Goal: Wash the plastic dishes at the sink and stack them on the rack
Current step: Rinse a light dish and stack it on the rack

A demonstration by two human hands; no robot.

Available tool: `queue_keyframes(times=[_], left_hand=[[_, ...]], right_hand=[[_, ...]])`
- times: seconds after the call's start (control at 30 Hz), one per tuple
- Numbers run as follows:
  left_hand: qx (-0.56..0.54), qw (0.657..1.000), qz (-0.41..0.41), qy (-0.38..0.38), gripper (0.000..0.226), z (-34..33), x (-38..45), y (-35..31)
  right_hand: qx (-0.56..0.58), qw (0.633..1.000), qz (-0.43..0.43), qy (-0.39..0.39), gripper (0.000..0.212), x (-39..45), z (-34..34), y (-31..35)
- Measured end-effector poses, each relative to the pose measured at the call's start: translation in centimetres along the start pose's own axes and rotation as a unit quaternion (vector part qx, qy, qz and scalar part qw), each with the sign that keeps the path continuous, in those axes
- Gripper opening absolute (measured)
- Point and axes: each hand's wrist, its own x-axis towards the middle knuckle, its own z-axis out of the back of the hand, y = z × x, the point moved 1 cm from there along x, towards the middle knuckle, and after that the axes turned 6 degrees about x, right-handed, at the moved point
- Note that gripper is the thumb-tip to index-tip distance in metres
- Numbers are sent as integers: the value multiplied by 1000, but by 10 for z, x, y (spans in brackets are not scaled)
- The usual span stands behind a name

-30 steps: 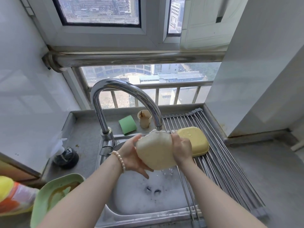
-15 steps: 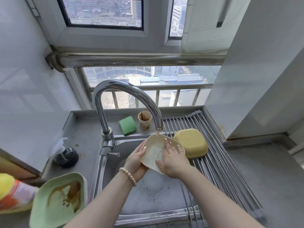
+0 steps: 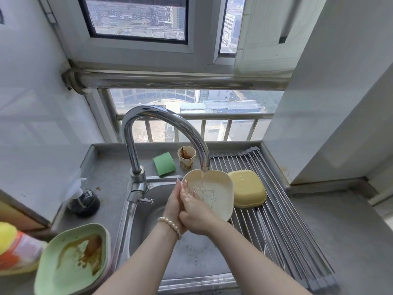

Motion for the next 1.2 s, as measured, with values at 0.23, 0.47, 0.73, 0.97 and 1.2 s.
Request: queue_keyframes(times=[0.23,0.47,0.73,0.97,1.2], left_hand=[[155,973,-71,-152,55,10,2,-15],[466,844,-164,-210,27,17,7,-31],[266,948,15,-176,31,20,4,1],[480,833,-168,-218,25,20,5,0],[570,779,-231,-123,40,23,0,-29]], right_hand=[[-23,993,110,37,61,-35,-3,-21],[-167,984,-17,-64,52,-34,14,-64],[502,829,-211,-128,38,-18,36,-53],[281,923,-145,-218,24,-29,34,-71],[396,874,-254,-118,28,-20,16,-93]])
